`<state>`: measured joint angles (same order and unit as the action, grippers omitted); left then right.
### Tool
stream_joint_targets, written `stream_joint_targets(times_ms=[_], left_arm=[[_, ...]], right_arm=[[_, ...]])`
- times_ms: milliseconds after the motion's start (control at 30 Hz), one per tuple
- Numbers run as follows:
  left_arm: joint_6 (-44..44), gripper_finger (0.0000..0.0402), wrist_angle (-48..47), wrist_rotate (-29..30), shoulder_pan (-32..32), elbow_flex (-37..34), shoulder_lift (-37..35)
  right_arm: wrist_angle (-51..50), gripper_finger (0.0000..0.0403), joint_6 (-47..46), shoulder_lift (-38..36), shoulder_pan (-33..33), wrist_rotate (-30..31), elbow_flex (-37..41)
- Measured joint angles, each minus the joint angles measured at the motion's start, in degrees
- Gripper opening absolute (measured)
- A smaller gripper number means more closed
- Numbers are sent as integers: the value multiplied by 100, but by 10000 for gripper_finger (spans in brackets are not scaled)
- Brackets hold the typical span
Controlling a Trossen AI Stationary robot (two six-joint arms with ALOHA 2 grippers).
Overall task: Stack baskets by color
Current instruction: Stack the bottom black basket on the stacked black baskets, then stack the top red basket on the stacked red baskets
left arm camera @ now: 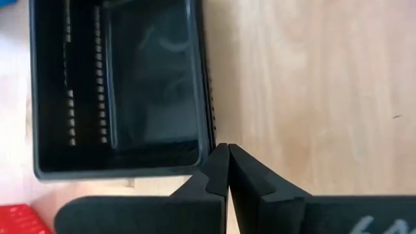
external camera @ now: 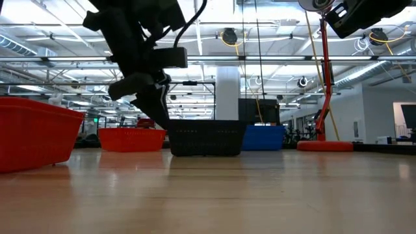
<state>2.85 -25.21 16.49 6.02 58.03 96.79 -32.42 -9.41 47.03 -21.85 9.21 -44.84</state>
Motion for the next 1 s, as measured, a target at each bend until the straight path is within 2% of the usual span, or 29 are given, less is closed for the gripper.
stream_joint_targets(times_ms=[333,467,567,667,800,1000], left_arm=[[-107,11,24,105,-50,-32,-9],[-432,18,-563,95,23,-32,-225],[-766,8,-1186,110,52,-30,-465],[-1213,4,-1721,564,35,-30,-727],[-1959,25,-2149,1430,-152,-30,-929],[-1833,70,-2223,1349,-886,-27,-990]], right_arm=[[0,6,2,0,-2,0,0],[-2,6,2,0,-2,0,0],[-2,6,3,1,1,0,0],[0,6,2,0,0,0,1],[197,6,30,0,1,-1,189],[256,6,111,2,-1,-2,312]])
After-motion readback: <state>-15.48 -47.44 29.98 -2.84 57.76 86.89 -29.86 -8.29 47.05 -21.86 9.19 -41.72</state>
